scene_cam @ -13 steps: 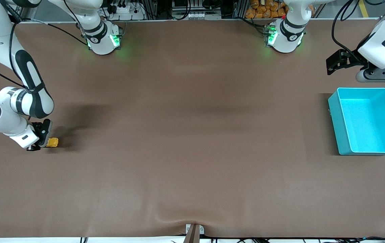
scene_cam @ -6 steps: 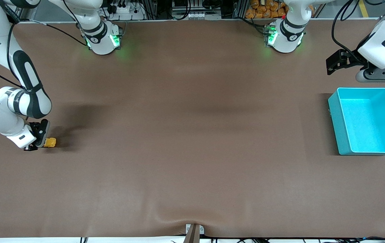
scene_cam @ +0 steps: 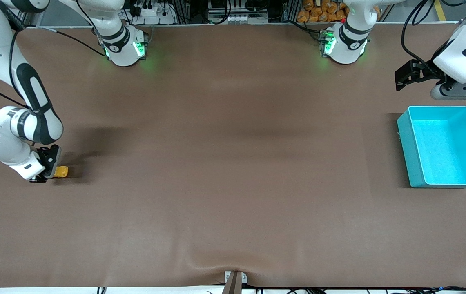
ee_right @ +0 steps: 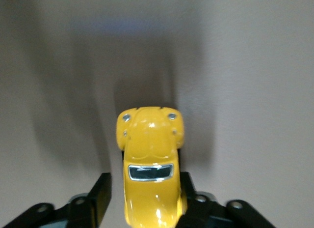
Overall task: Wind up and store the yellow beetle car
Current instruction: 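Open the right gripper to release the car rolling toward the box, then retract the right gripper while the left gripper moves toward the car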
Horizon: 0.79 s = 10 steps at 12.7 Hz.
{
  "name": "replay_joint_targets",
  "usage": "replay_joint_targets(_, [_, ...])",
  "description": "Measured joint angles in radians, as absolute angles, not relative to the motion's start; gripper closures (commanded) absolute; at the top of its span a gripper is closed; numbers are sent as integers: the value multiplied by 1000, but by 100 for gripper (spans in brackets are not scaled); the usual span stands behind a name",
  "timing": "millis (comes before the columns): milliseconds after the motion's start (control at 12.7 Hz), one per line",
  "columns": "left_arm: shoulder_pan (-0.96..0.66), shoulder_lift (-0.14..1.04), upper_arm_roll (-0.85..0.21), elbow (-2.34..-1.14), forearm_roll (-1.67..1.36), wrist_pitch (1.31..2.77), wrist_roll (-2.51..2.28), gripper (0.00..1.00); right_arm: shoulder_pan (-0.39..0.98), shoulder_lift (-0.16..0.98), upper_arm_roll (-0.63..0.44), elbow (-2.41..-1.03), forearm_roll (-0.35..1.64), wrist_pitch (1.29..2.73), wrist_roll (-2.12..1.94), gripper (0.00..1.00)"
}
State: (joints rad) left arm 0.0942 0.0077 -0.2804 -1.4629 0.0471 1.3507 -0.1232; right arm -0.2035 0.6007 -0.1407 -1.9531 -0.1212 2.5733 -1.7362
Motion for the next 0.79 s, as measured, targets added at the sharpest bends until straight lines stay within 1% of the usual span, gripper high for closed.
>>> replay_joint_targets(158, [94,8,-280,-1463,47,1351,-123,0,-207,628,-140,-1887,-101,2502,-1735,0])
replay_joint_targets(394, [94,8,-280,-1463,47,1351,-123,0,-213,630,-140,-1760,-39,2346,-1736,0])
replay_joint_targets(552, [94,8,-280,-1463,47,1351,-123,0,-216,630,-140,-1708,-32,2291,-1736,0])
replay_joint_targets(788, [94,8,-280,-1463,47,1351,-123,0,-218,630,-139,-1669,-12,2236,-1736,0])
